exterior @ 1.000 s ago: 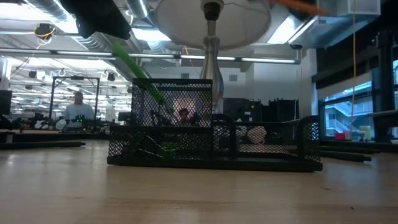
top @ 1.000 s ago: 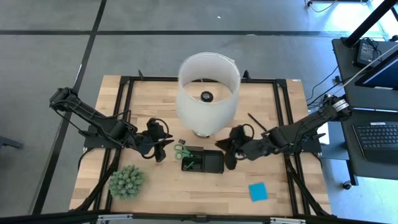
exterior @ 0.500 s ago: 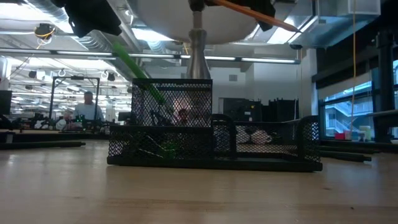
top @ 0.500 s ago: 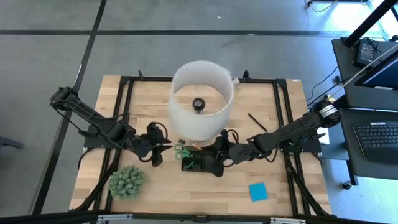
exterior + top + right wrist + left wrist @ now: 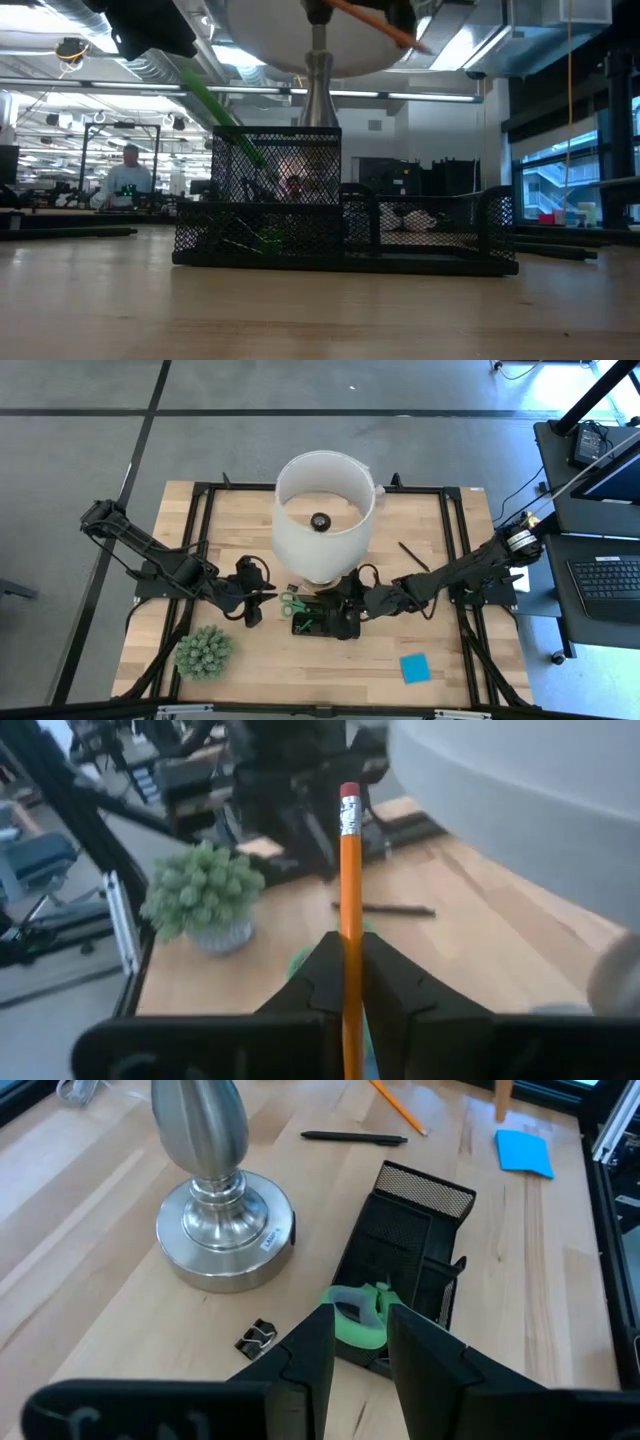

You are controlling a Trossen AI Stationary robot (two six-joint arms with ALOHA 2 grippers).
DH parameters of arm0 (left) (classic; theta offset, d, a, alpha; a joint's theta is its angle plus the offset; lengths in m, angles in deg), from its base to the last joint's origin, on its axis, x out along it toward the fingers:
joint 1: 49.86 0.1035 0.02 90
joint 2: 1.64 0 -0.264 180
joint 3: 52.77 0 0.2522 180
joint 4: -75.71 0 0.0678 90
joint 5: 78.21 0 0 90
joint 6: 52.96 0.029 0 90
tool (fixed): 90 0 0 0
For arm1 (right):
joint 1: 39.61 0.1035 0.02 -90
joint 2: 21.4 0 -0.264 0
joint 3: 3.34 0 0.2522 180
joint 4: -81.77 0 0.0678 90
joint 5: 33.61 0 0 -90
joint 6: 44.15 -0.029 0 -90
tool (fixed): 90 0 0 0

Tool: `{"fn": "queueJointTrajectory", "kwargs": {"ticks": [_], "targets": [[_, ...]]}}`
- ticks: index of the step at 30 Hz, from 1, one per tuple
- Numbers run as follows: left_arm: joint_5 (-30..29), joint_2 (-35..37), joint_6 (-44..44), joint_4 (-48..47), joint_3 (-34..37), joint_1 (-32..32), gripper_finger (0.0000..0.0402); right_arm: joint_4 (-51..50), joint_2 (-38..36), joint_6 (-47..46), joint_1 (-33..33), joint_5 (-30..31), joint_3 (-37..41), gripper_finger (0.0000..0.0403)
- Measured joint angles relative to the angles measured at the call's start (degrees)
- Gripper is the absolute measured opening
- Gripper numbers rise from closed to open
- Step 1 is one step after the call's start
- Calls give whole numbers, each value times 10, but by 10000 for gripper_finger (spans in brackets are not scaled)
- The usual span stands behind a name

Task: Pick and place office supplies into organizer
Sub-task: Put the left orange pencil into the black desk organizer

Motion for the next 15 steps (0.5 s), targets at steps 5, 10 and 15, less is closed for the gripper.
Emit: {"fn": "queueJointTrajectory", "kwargs": {"ticks": [5,10,15], "targets": [[0,0,0,0,0,0,88,72,47,16,-15,-35,0,25],[1,0,0,0,0,0,88,162,94,65,-26,-41,0,25],[1,0,0,0,0,0,88,253,124,117,-36,-41,0,25]]}}
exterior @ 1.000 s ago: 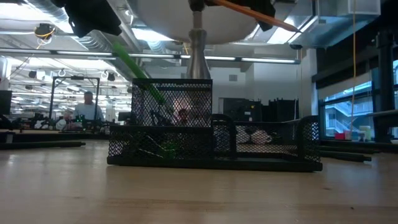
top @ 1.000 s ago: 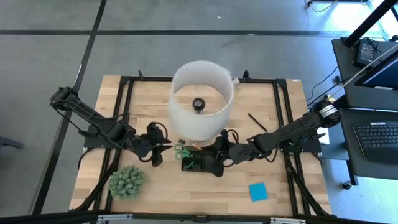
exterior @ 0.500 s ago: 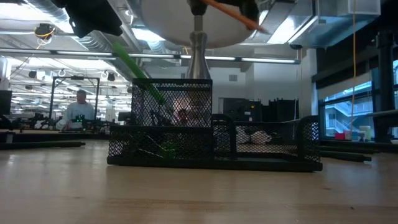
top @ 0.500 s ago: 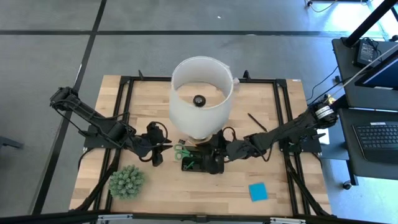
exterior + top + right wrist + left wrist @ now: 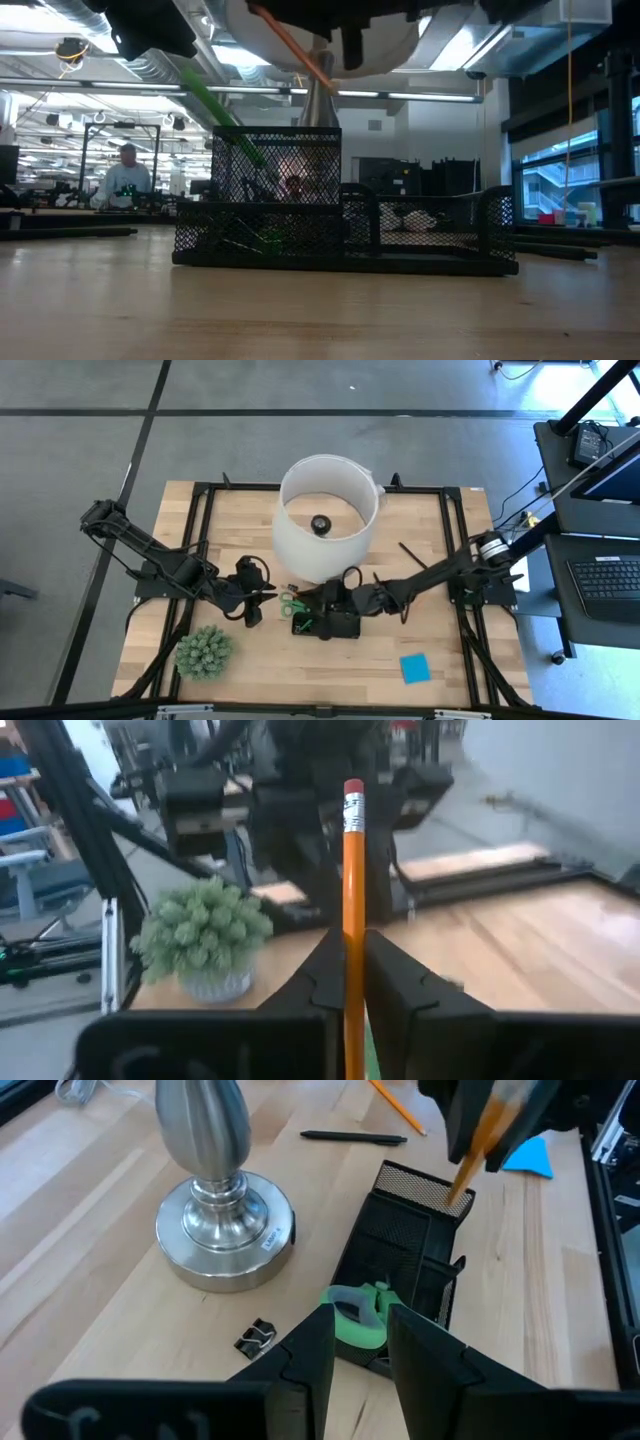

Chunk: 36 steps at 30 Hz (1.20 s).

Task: Pick and place office supplies into organizer
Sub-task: Put the left orange pencil into the black desk organizer

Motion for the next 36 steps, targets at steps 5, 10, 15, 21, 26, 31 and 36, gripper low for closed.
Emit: {"fn": "queueJointTrajectory", "kwargs": {"ticks": [5,10,15,21,26,31,36], "targets": [[0,0,0,0,0,0,88,43,9,11,-15,0,0,25],[1,0,0,0,0,0,88,34,9,55,-25,-4,0,25],[1,0,2,0,0,0,88,35,13,57,-30,-22,0,25],[1,0,1,0,0,0,88,52,53,55,-28,-28,0,25],[1,0,0,0,0,0,88,88,78,59,-25,-24,1,25],[0,0,0,0,0,0,88,88,92,57,-25,-25,1,25],[-1,0,1,0,0,0,88,81,95,57,-25,-25,1,25]]}}
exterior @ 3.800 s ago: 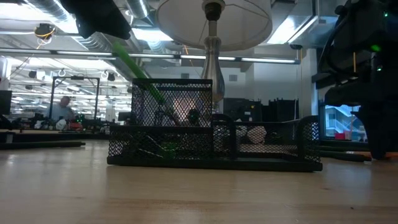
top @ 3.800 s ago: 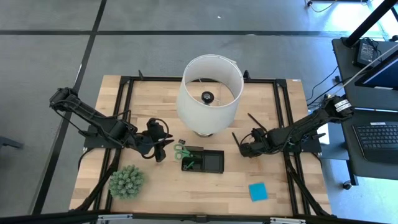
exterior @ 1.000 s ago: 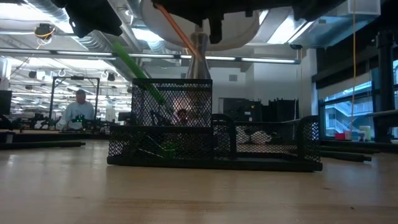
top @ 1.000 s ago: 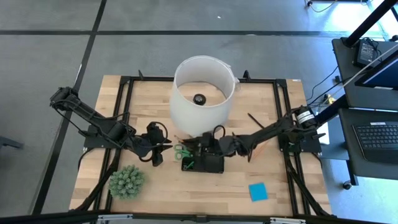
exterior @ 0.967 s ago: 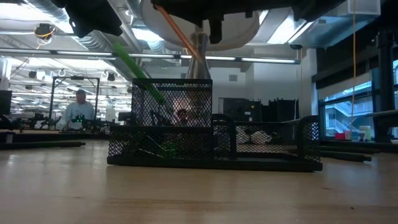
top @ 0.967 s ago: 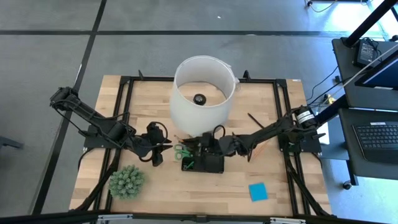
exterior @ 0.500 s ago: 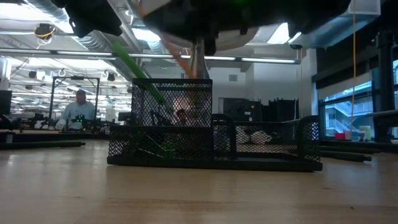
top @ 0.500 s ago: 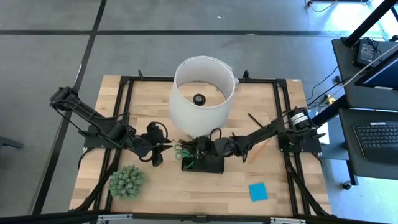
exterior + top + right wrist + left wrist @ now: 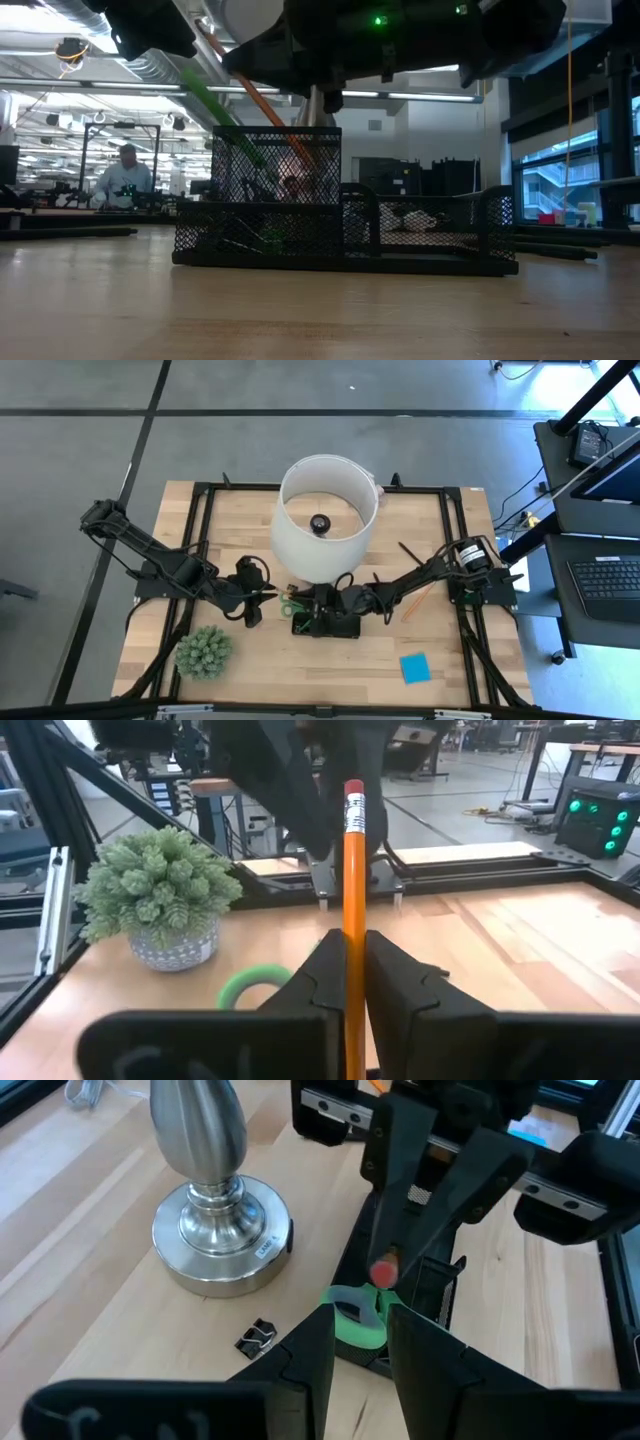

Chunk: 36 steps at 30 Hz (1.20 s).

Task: Pick and place office supplies into organizer
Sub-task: Put the left orange pencil into the black desk organizer, then put the bottom right black pen into the black desk organizer

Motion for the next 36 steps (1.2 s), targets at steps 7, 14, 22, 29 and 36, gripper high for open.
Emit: {"fn": "queueJointTrajectory", "kwargs": {"ticks": [7,14,22,29,36], "targets": [[-5,0,0,0,0,0,88,-54,0,-22,1,-1,0,31],[-5,0,0,0,0,0,88,-57,0,-32,5,-6,0,61],[-6,0,0,0,0,0,88,-57,0,-32,4,-13,0,66],[-6,0,0,0,0,0,88,-57,-2,-45,5,-123,0,67],[-6,0,1,0,0,0,88,-101,-34,-43,6,-128,0,67]]}}
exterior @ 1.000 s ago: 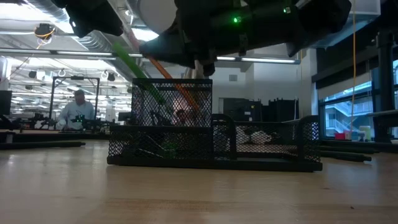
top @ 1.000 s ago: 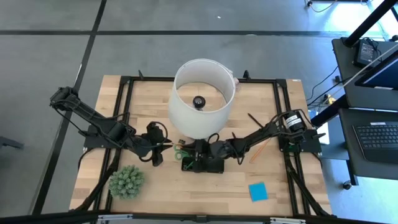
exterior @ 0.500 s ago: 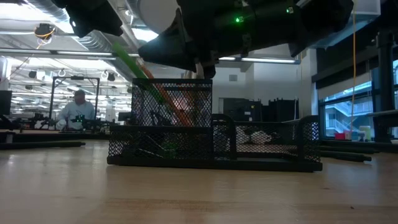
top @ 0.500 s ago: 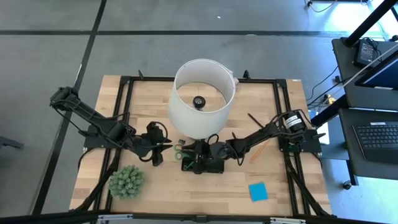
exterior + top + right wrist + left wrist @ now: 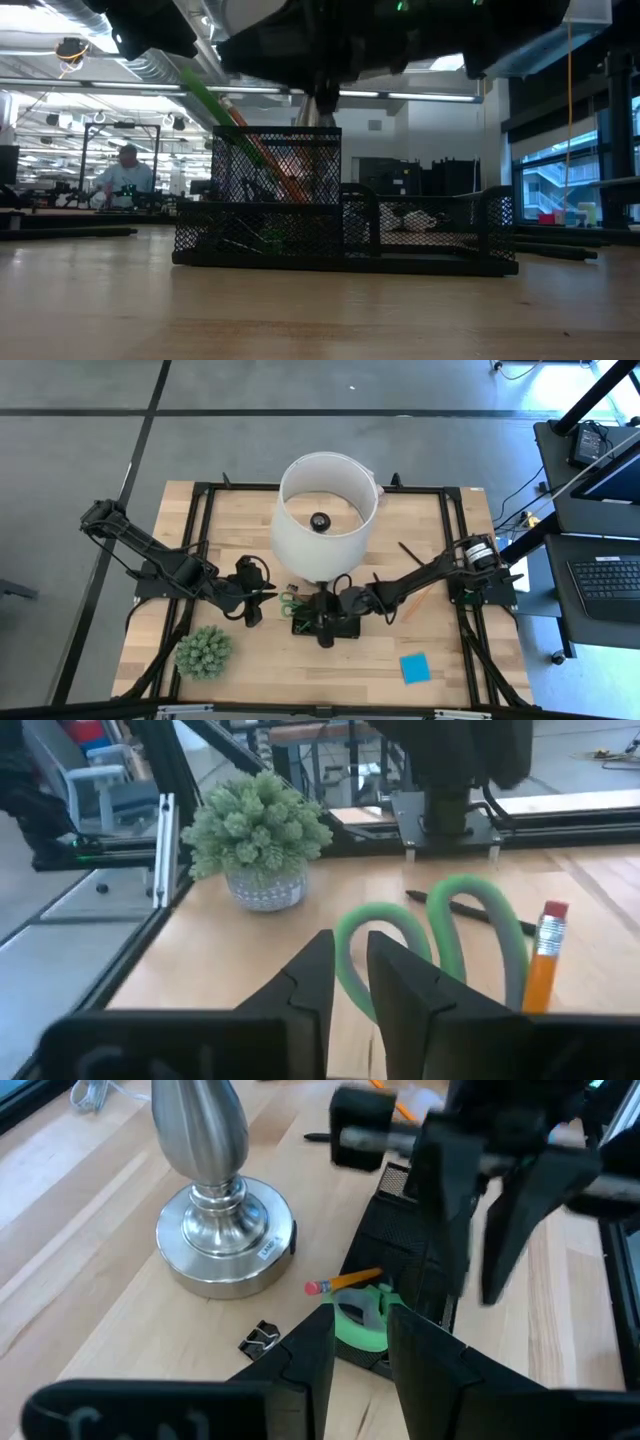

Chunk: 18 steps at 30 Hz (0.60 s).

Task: Pick and place office supplies into organizer
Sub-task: Put the bottom right black pen into the black desk organizer

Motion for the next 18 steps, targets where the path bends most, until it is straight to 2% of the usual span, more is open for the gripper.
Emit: {"fn": "queueJointTrajectory", "kwargs": {"ticks": [6,15,18], "targets": [[0,0,0,0,0,0,88,-107,-71,20,2,1,0,67],[0,0,0,0,0,0,88,-393,-192,-118,6,2,-1,67],[0,0,0,0,0,0,88,-512,-233,-229,7,0,0,67]]}}
